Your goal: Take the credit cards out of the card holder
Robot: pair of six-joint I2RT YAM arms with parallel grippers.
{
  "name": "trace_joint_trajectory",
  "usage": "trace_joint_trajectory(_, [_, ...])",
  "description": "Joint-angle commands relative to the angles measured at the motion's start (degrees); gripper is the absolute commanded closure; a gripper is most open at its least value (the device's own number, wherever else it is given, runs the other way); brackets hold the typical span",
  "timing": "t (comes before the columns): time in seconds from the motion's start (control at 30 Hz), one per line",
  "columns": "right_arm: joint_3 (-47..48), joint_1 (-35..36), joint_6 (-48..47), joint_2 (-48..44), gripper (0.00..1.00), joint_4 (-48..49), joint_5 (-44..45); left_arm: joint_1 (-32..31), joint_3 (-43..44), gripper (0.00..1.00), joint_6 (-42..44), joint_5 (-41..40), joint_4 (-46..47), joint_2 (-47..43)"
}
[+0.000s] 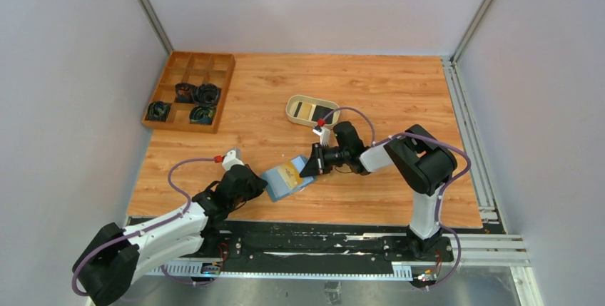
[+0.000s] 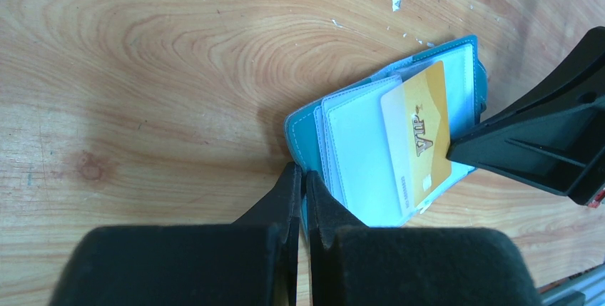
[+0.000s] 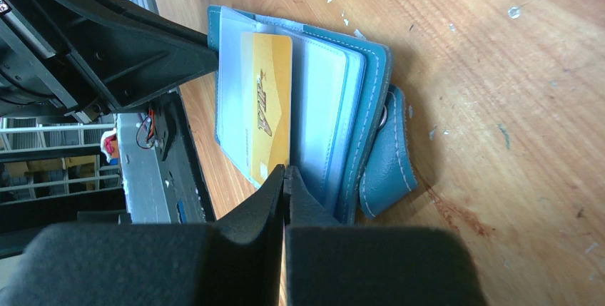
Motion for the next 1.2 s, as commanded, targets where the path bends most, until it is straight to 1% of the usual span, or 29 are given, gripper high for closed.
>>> trace_joint_trajectory(0.0, [0.03, -1.16, -1.26, -0.74, 1.00, -1.48, -0.94, 0.02, -1.46, 1.00, 2.23, -1.41, -6.22, 0.74])
trace_joint_trajectory(0.07, [0.52, -1.14, -1.05, -0.08, 1.00, -1.44, -1.59, 0.02, -1.29, 1.00, 2.32, -1.37, -5.95, 1.19])
trace_joint_trajectory(0.1, [0.82, -1.09, -0.86, 0.34, 0.96, -1.30, -1.94, 0.02, -1.28, 1.00, 2.28, -1.31, -5.79, 1.47])
trace_joint_trajectory(0.13, [0.99, -1.01, -0.64, 0.69, 0.88, -1.13, -2.24, 0.02, -1.21, 1.00, 2.27, -1.27, -5.54, 1.69])
trace_joint_trajectory(0.23, [1.75, -0.44, 0.22, 1.81, 0.72, -0.12, -2.99, 0.02, -1.04, 1.00, 2.27, -1.15, -4.90, 2.66])
trace_joint_trajectory(0.37, [3.10, 1.21, 0.71, 3.06, 0.57, -0.17, -3.19, 0.02, -0.88, 1.00, 2.36, -1.06, -4.38, 3.43])
trace_joint_trajectory(0.43, [3.89, 2.18, 0.96, 3.99, 0.53, -0.10, -3.32, 0.02, -0.73, 1.00, 2.46, -0.98, -4.25, 3.84])
trace_joint_trajectory(0.67, [4.96, 4.08, 2.93, 6.38, 0.51, 1.93, -3.73, 0.02, -0.56, 1.00, 2.54, -1.06, -4.41, 4.05])
trace_joint_trajectory(0.9, [4.55, 4.26, 0.40, 5.74, 0.51, -1.35, -2.00, 0.02, -1.80, 1.00, 1.43, -0.27, -3.93, 1.75])
trace_joint_trajectory(0.97, [4.23, 4.29, 0.41, 5.94, 0.51, -1.13, -1.96, 0.02, -3.40, 1.00, -0.04, 0.59, -2.65, -0.05])
trace_joint_trajectory(1.07, [3.46, 4.30, 1.31, 6.45, 0.51, 0.53, -2.02, 0.02, -6.77, 0.95, -3.20, 2.62, 2.98, -2.66])
trace_joint_trajectory(1.13, [2.97, 4.45, 2.14, 6.79, 0.51, 1.98, -2.12, 0.02, -8.98, 0.96, -4.38, 3.27, 5.12, -3.86])
trace_joint_trajectory(1.17, [2.88, 4.65, 2.37, 6.85, 0.51, 2.28, -2.04, 0.02, -9.17, 0.99, -4.48, 3.33, 5.07, -4.16])
